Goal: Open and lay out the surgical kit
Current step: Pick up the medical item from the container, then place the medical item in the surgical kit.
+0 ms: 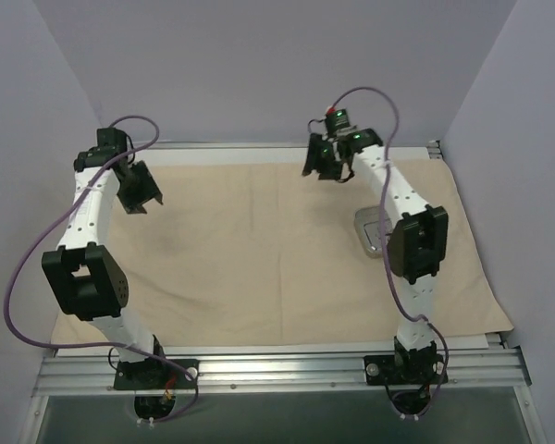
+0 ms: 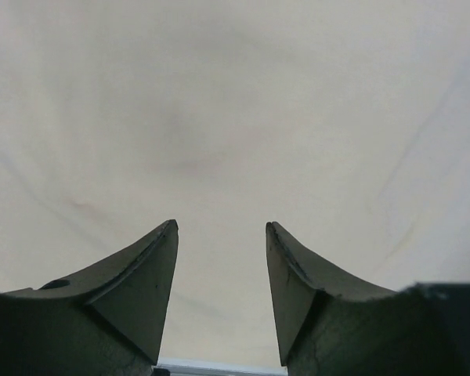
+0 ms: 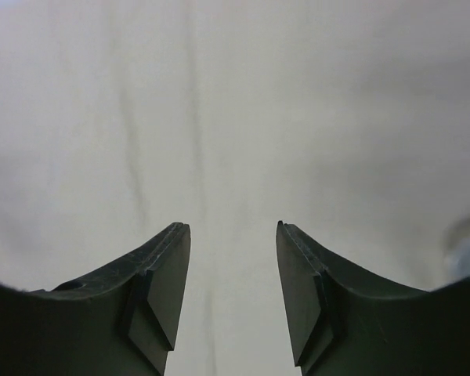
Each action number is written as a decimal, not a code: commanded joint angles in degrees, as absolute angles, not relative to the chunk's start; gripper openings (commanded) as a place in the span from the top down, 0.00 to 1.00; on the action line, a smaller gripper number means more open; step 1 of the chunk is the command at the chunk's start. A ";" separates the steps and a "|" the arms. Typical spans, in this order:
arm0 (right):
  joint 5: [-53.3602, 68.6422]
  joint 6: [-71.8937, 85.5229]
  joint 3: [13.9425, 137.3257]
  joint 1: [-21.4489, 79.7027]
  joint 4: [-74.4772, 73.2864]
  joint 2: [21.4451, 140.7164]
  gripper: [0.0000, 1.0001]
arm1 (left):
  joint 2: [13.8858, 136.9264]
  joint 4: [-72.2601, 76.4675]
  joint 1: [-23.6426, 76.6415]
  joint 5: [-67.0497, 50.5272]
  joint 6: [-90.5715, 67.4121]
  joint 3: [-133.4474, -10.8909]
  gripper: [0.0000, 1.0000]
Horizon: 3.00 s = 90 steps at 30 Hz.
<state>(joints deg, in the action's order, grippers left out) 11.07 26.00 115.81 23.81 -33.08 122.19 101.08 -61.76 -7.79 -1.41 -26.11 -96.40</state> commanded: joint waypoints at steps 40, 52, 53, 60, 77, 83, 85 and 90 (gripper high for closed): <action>-12.04 43.59 95.98 -9.41 -39.72 124.28 0.62 | 97.29 -58.71 18.81 -5.27 -13.09 -102.04 0.44; -10.90 43.51 92.99 -9.40 -37.09 125.69 0.80 | 98.09 -59.33 18.90 -5.98 -13.89 -103.09 0.44; -10.46 43.51 92.29 -9.40 -37.09 125.34 0.86 | 98.00 -59.33 18.90 -6.06 -13.89 -103.01 0.44; -8.53 42.81 89.91 -9.49 -37.44 116.92 1.00 | 98.96 -58.89 18.90 -7.47 -14.41 -103.27 0.44; 5.43 20.59 87.36 -2.48 -27.95 103.10 1.00 | 102.57 -55.29 18.37 -20.82 -17.67 -104.86 0.48; 9.05 8.99 86.05 14.92 -23.47 100.02 1.00 | 103.27 -51.69 16.00 -33.01 -18.46 -103.63 0.45; 10.71 5.90 85.96 20.18 -23.12 99.76 1.00 | 103.18 -50.10 15.12 -36.19 -18.98 -102.66 0.44; 11.42 -6.22 84.73 29.17 -22.85 97.47 1.00 | 103.09 -47.02 12.13 -44.72 -21.80 -96.52 0.43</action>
<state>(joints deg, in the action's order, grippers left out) 10.20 3.95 85.43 27.51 -22.57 102.59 103.22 -50.83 13.58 -35.92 -20.01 -99.02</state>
